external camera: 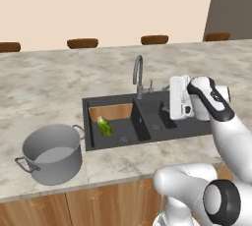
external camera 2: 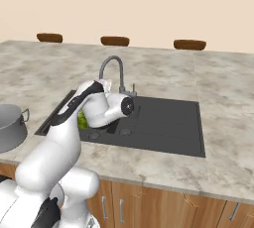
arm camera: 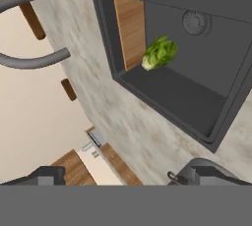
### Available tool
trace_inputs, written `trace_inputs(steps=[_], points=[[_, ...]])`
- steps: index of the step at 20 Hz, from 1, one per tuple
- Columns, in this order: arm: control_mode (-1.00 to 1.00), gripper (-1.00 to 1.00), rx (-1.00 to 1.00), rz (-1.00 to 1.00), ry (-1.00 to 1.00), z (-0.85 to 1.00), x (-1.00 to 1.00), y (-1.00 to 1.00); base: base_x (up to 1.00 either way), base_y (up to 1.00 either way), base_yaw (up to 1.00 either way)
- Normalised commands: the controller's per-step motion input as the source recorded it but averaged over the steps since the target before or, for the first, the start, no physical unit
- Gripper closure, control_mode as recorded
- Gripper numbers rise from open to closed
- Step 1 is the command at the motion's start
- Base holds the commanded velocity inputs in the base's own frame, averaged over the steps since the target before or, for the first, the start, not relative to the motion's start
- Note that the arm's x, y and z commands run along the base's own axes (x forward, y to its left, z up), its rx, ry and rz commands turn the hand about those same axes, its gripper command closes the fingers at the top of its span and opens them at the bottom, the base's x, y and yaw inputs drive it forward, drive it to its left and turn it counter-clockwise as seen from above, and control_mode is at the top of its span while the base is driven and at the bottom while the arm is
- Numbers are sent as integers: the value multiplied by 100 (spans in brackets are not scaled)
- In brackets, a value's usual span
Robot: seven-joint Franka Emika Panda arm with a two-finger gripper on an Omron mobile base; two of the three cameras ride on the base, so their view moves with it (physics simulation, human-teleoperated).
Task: Dump the lettuce from the pot into the sink. Then turn on the water and wash the lettuce. Then turn off the water and put the lettuce back in the pot.
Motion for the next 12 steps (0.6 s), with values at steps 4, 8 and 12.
trace_inputs(steps=[4, 8, 12], points=[[-100, -100, 0, 0, 4, 1, 18, -32, 0, 0, 0], [-100, -100, 0, 0, 0, 0, 19, -23, 0, 0, 0], [-100, -100, 0, 0, 0, 0, 17, -8, 0, 0, 0]])
